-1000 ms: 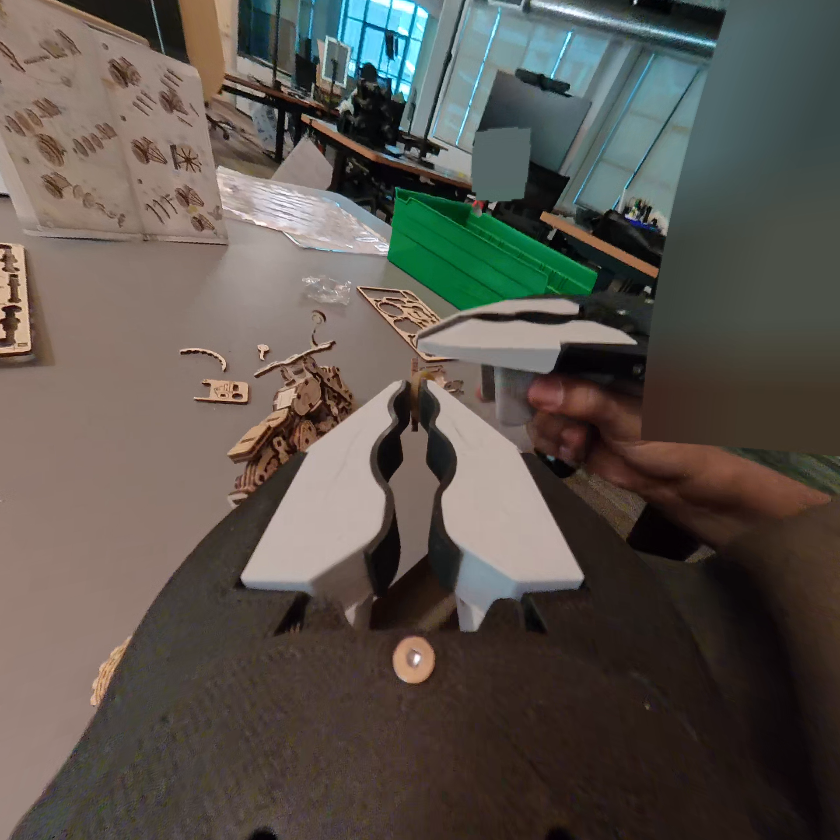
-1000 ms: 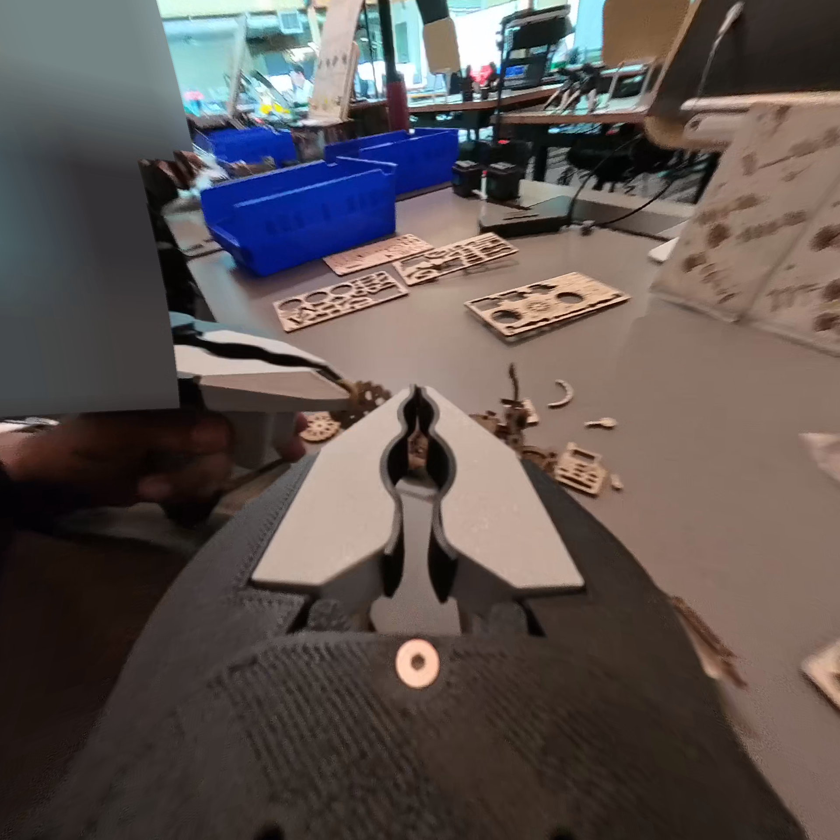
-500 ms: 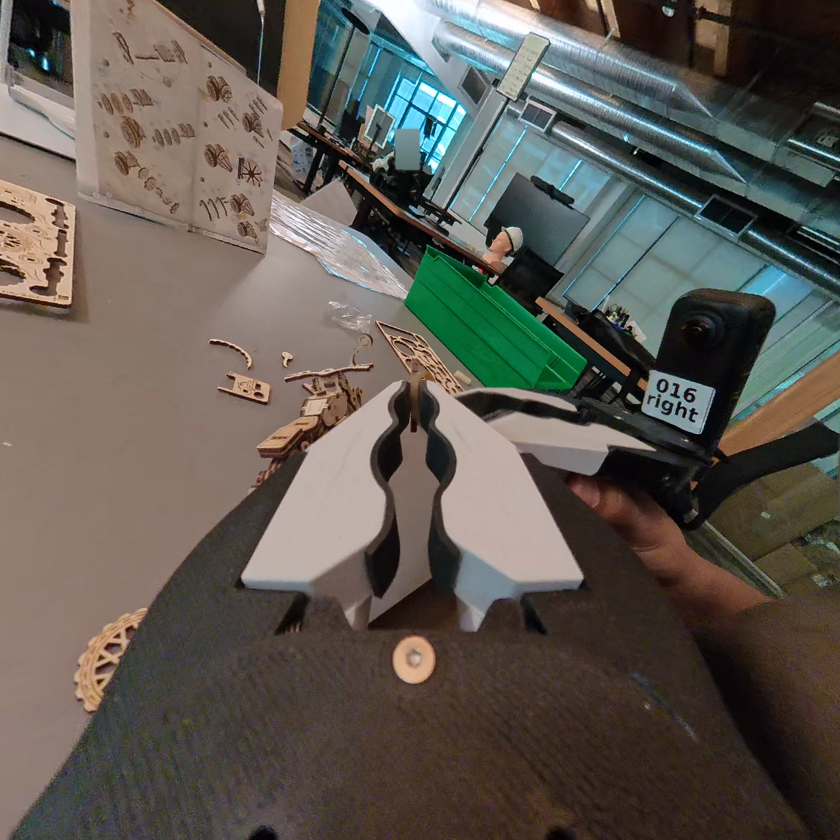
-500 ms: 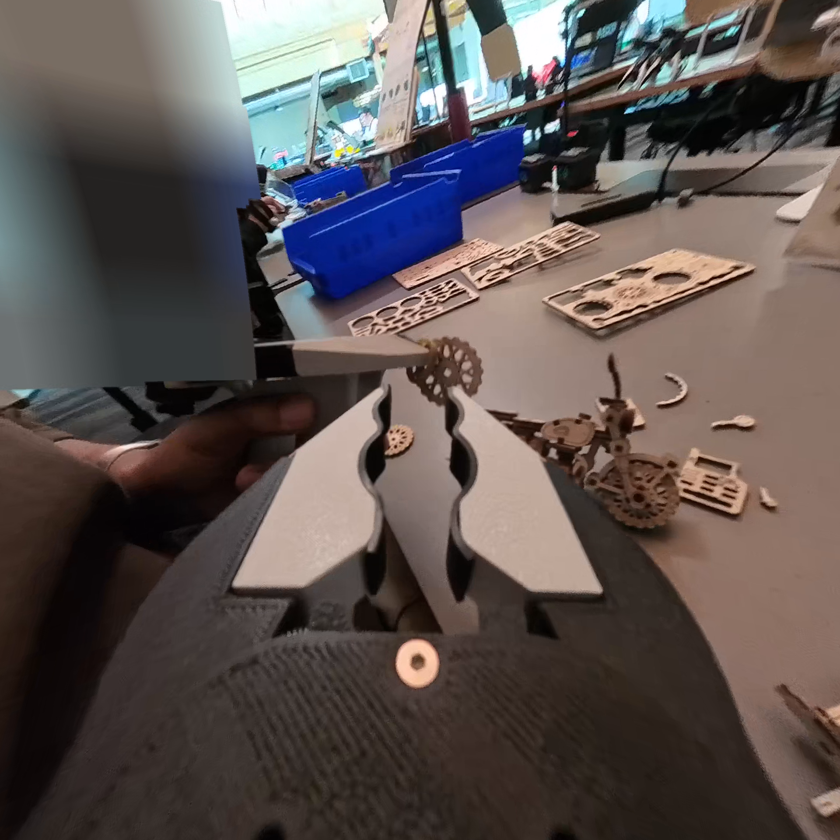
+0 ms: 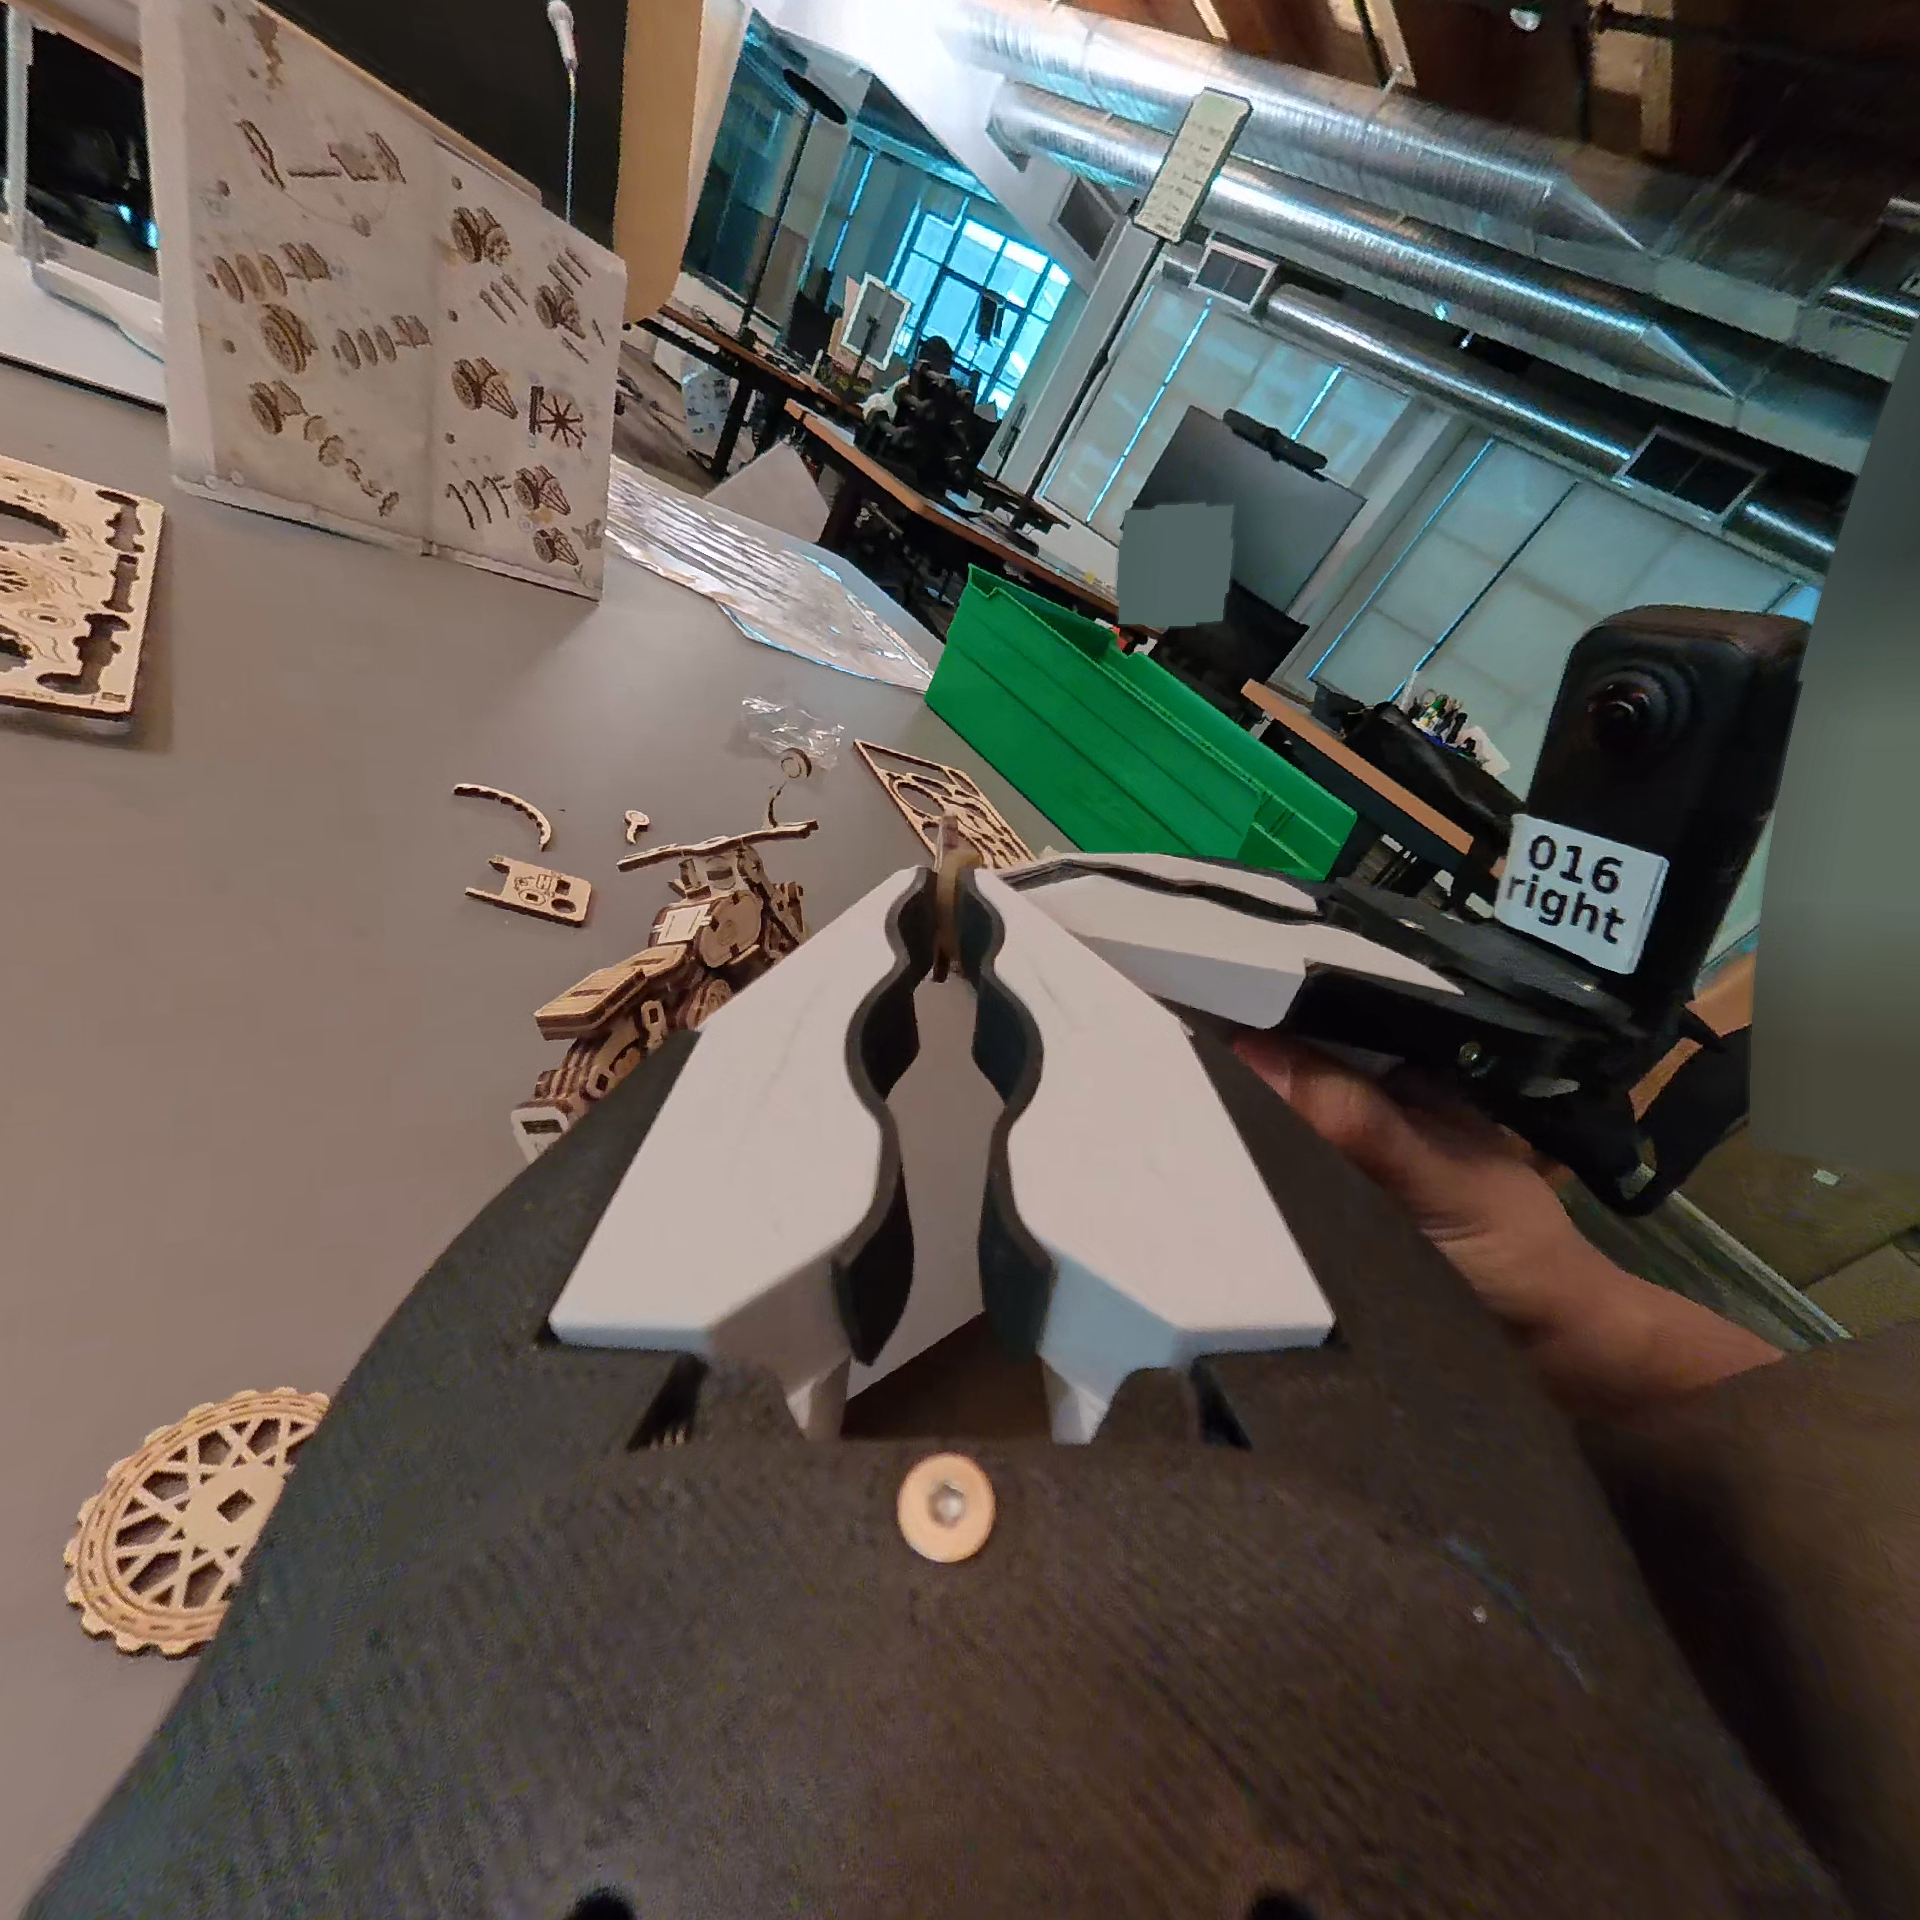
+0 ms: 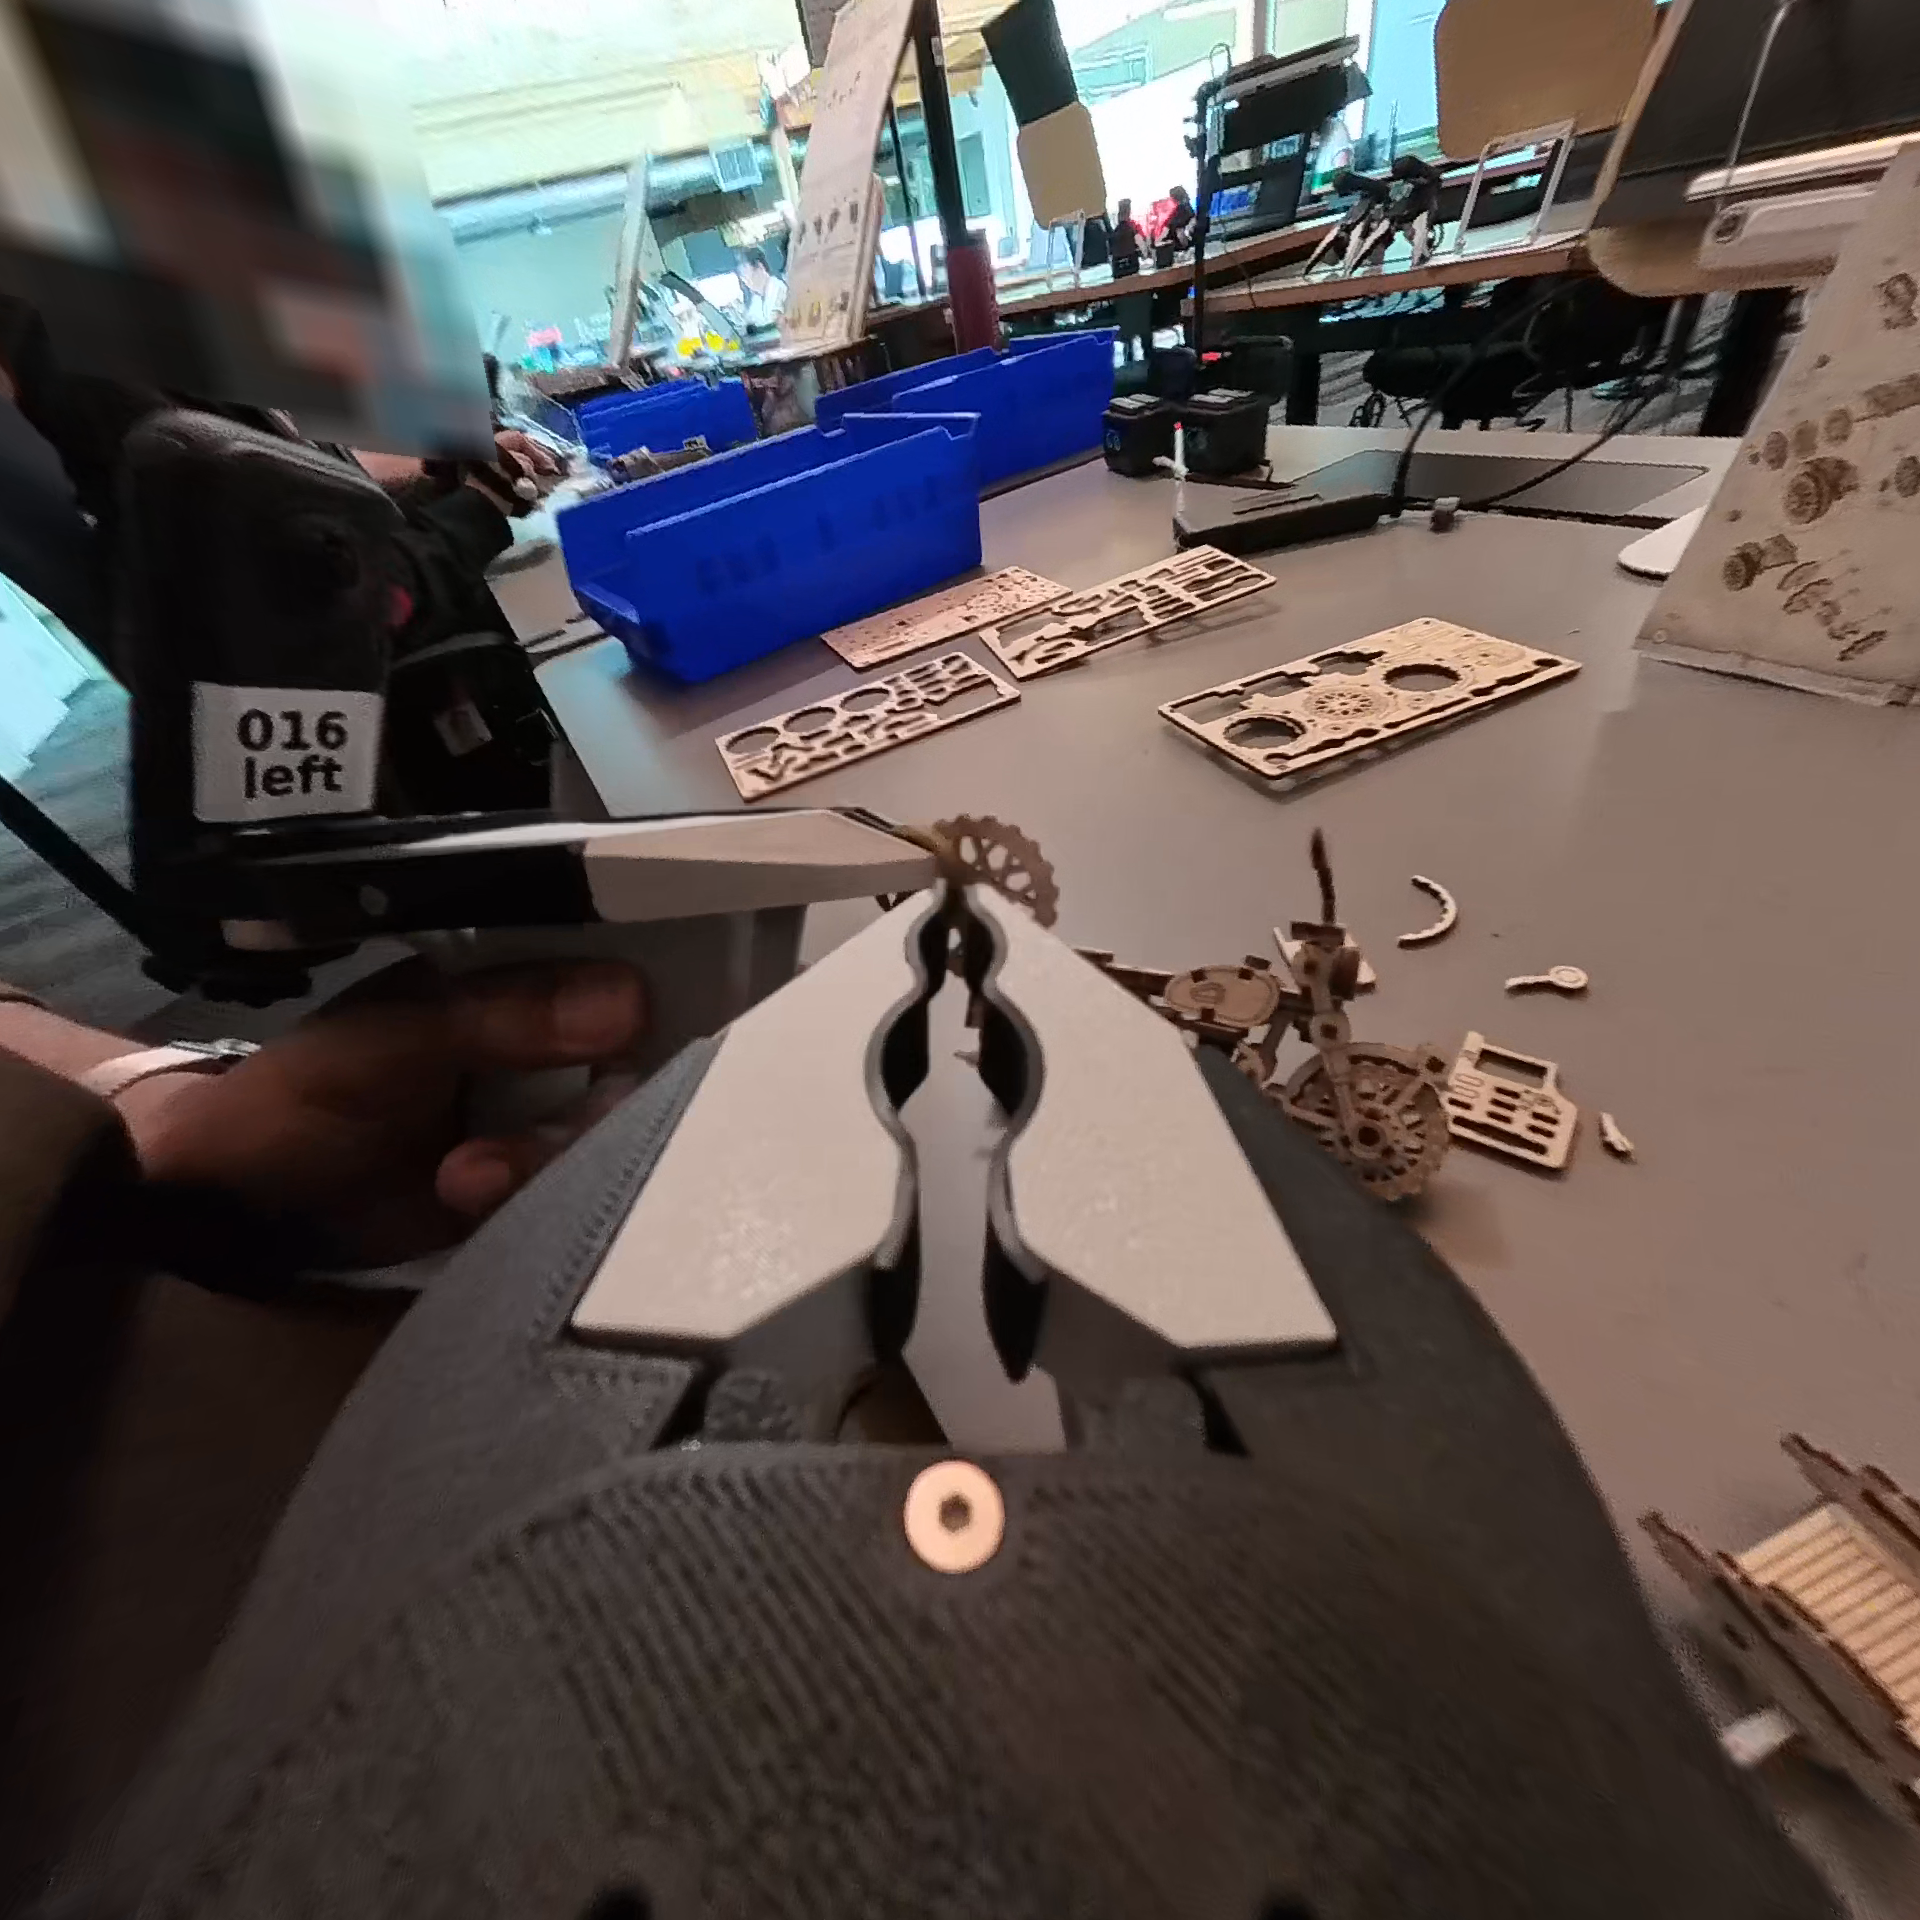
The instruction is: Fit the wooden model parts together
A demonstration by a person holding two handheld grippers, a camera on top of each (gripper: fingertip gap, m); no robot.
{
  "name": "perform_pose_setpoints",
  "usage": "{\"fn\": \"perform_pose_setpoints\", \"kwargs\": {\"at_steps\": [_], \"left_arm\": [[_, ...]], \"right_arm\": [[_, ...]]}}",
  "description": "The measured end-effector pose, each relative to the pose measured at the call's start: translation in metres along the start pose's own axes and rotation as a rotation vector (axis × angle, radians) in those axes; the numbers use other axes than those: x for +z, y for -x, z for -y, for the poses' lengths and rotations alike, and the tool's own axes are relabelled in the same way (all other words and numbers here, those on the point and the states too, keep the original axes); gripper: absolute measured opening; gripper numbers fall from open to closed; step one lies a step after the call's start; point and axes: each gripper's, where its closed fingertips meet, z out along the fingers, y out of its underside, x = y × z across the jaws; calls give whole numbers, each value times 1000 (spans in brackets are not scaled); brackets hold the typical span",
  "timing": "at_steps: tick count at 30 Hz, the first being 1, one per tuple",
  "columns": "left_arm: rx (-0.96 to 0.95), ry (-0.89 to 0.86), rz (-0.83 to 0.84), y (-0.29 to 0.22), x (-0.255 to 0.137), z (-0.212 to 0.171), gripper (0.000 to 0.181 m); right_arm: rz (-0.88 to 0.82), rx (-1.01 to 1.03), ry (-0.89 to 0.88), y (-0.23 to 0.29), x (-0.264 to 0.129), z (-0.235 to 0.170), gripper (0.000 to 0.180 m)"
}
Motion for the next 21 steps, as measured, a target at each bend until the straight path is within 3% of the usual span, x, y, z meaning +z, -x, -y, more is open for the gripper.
{"fn": "perform_pose_setpoints", "kwargs": {"at_steps": [13,16,21], "left_arm": [[-17,60,-20,0,2,-9,3],[9,59,-16,0,-1,-8,3],[-11,58,3,8,-1,-7,3]], "right_arm": [[-122,-281,124,-14,-6,-2,0],[-236,-370,131,-37,-17,5,0],[-101,-164,50,-28,-20,7,0]]}}
